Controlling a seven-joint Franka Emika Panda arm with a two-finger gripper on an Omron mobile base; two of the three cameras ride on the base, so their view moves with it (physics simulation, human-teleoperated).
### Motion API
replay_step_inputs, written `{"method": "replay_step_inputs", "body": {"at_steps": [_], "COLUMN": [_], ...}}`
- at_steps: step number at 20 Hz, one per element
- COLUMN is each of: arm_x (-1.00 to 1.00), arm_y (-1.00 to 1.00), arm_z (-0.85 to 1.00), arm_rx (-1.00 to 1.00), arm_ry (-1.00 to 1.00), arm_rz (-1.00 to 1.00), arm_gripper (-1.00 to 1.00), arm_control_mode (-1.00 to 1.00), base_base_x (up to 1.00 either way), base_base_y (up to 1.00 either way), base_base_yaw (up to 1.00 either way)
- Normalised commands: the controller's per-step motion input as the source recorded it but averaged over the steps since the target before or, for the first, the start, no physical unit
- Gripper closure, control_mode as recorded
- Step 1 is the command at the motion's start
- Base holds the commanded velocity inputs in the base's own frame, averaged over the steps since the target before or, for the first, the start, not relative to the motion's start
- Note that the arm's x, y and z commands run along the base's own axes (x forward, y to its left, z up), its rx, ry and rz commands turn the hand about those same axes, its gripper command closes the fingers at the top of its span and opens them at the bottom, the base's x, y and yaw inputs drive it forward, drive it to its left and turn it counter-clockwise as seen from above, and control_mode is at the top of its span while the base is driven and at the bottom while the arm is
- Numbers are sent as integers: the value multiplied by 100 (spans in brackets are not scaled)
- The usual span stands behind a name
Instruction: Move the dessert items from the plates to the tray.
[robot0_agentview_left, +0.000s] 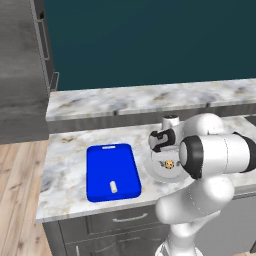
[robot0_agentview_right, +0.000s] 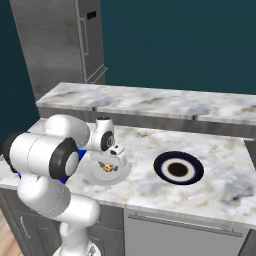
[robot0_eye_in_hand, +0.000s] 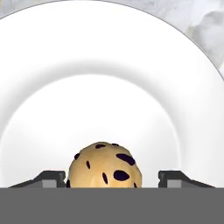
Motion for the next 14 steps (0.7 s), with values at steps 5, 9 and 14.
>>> {"method": "replay_step_inputs", "body": {"at_steps": [5, 9, 14], "arm_x": [0, 2, 0], "arm_y": [0, 2, 24], "arm_z": [0, 24, 61], "arm_rx": [0, 0, 0], "arm_ry": [0, -3, -4], "arm_rz": [0, 0, 0], "arm_gripper": [100, 100, 100], "arm_control_mode": [-100, -100, -100], "base_base_x": [0, 0, 0], "base_base_y": [0, 0, 0], "base_base_yaw": [0, 0, 0]}}
